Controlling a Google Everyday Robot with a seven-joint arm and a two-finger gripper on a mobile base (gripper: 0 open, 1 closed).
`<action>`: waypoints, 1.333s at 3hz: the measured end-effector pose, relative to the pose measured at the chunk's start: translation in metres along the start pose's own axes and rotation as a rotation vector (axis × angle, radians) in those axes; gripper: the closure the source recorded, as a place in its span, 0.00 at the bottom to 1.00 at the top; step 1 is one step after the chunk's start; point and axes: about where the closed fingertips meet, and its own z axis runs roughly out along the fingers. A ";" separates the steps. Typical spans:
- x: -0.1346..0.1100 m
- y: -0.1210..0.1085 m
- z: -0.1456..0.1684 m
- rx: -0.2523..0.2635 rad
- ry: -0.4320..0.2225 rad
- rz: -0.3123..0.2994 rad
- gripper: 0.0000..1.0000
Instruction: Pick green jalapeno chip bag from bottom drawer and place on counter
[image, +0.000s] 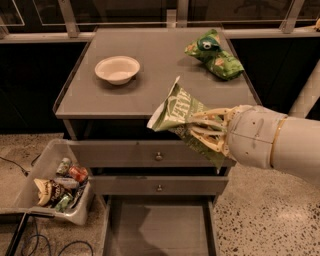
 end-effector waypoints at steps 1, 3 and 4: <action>0.003 0.001 0.003 0.011 0.010 -0.001 1.00; 0.055 -0.063 0.026 0.090 0.080 -0.033 1.00; 0.094 -0.093 0.050 0.096 0.128 -0.023 1.00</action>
Offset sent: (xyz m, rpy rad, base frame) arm 0.0793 -0.0211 0.0075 -0.0162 -0.0849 -0.0511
